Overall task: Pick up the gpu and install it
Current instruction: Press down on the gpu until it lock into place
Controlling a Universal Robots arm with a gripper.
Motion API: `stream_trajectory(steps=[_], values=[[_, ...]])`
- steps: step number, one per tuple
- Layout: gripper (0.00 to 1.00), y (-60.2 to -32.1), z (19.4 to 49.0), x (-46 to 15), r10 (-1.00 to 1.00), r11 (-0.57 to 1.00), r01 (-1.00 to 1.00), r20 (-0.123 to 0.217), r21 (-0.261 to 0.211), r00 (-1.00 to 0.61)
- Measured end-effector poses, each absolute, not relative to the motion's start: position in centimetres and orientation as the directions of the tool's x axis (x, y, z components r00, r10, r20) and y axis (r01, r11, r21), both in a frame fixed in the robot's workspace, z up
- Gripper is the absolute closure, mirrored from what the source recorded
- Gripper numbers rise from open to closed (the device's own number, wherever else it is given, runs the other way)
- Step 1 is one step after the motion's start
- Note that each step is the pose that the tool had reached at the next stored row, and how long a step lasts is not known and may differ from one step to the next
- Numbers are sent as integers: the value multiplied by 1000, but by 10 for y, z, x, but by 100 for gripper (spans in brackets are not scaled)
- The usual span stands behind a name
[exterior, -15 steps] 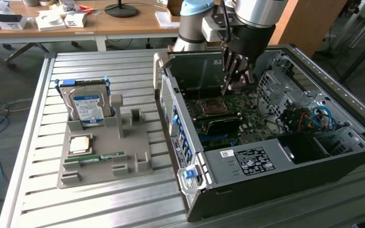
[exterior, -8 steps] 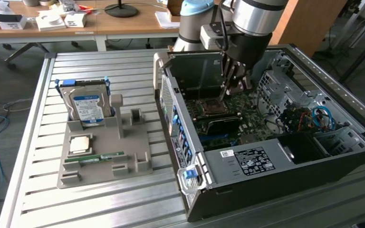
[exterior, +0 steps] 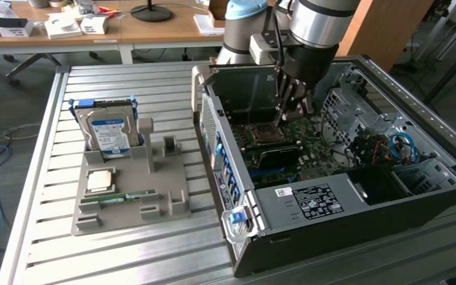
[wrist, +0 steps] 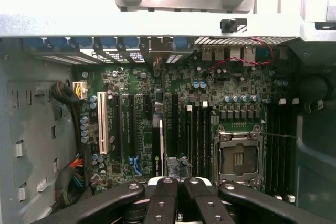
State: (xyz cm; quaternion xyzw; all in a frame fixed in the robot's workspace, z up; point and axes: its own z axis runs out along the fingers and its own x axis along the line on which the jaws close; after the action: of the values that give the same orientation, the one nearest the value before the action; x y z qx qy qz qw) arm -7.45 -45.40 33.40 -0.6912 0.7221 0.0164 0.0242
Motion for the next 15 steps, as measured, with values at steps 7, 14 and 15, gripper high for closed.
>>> stream_trajectory(steps=[7,14,15], values=[[89,-450,333,-78,-997,44,-999,-58,-10,-43],[89,-450,323,-80,-997,44,-999,-58,-10,-43],[89,-450,321,-80,-997,44,-999,-58,-10,-43]])
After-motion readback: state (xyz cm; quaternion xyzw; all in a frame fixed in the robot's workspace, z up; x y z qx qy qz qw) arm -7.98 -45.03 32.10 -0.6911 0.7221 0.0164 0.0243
